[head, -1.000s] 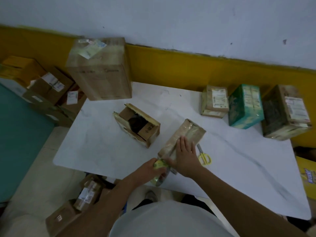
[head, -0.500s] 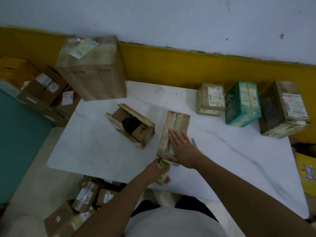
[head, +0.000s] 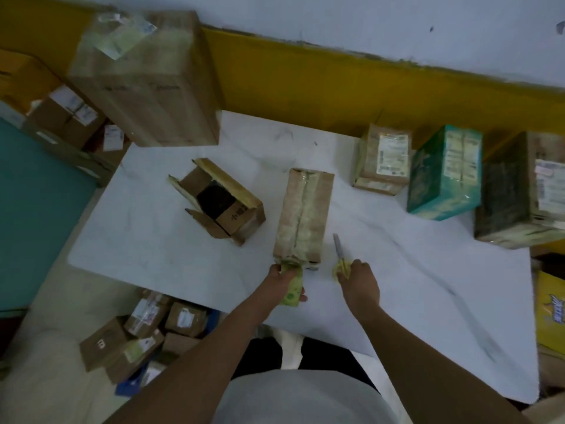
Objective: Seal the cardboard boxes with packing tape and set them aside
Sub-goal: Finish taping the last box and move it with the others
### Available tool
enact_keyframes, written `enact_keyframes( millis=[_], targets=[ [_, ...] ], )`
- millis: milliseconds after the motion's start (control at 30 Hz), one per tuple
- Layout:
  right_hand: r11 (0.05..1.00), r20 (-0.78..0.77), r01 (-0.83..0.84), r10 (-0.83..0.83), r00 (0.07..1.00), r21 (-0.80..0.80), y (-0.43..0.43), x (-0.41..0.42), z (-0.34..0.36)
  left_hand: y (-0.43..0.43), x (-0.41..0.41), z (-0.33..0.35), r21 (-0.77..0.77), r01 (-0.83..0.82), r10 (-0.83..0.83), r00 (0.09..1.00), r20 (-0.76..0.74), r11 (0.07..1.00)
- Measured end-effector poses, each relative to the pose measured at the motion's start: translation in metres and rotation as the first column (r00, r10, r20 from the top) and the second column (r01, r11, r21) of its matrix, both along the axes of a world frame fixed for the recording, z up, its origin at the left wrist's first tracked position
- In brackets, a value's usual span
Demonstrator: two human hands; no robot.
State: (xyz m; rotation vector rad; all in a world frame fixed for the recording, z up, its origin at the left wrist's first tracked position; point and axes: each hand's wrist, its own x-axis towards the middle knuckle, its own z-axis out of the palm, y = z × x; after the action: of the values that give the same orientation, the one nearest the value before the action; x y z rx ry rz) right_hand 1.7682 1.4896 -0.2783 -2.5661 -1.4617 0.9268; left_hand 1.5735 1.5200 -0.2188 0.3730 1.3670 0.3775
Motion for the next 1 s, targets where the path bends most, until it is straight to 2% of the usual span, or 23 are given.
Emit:
enact_keyframes(
  millis=[133,267,333,400,433,467,567,667,733,800,933,1000],
  targets=[
    [0.996,0.067,-0.034,0.039,0.997,-0.079,0.007,-0.001,-0.009,-0.008,0.007,-0.011,0.122,-0.143,0.158,0.98,-0.124,0.982],
    [0.992,0.109,0.038,-0.025,0.994,-0.122,0.011,0.006,-0.004,-0.013,0.01,-0.01,0.165,-0.146,0.162,0.983,-0.087,0.975],
    [0.987,-0.012,0.16,-0.161,0.987,-0.028,0.015,0.007,0.011,-0.014,0.011,-0.009,0.161,-0.174,0.188,0.979,-0.074,0.971],
    [0.921,-0.261,0.349,-0.299,0.918,0.171,0.026,0.002,0.039,-0.016,0.013,-0.005,0.168,-0.211,0.224,0.973,-0.058,0.963],
    [0.876,-0.373,0.402,-0.29,0.881,0.268,0.035,-0.003,0.056,-0.017,0.014,-0.004,0.172,-0.233,0.245,0.968,-0.05,0.957],
    [0.855,-0.438,0.388,-0.219,0.872,0.344,0.046,-0.011,0.071,-0.019,0.015,-0.003,0.178,-0.249,0.26,0.965,-0.045,0.952],
    [0.896,-0.403,0.063,0.134,0.905,0.439,0.08,-0.044,0.102,-0.021,0.02,0.003,0.142,-0.294,0.299,0.954,-0.021,0.945],
    [0.882,-0.381,-0.225,0.392,0.837,0.414,0.098,-0.071,0.091,-0.017,0.02,0.007,0.0,-0.371,0.37,0.928,0.043,0.929],
    [0.869,-0.344,-0.312,0.448,0.825,0.383,0.099,-0.076,0.076,-0.015,0.014,0.007,-0.119,-0.369,0.381,0.918,0.109,0.922],
    [0.859,-0.273,-0.335,0.454,0.848,0.386,0.101,-0.075,0.067,-0.016,0.009,0.0,-0.146,-0.321,0.343,0.924,0.17,0.936],
    [0.843,-0.174,-0.399,0.481,0.859,0.361,0.104,-0.081,0.07,-0.02,0.006,-0.007,-0.076,-0.297,0.306,0.933,0.189,0.952],
    [0.804,-0.184,-0.488,0.566,0.804,0.34,0.106,-0.077,0.075,-0.022,0.005,-0.008,-0.013,-0.286,0.284,0.942,0.181,0.958]
  ],
)
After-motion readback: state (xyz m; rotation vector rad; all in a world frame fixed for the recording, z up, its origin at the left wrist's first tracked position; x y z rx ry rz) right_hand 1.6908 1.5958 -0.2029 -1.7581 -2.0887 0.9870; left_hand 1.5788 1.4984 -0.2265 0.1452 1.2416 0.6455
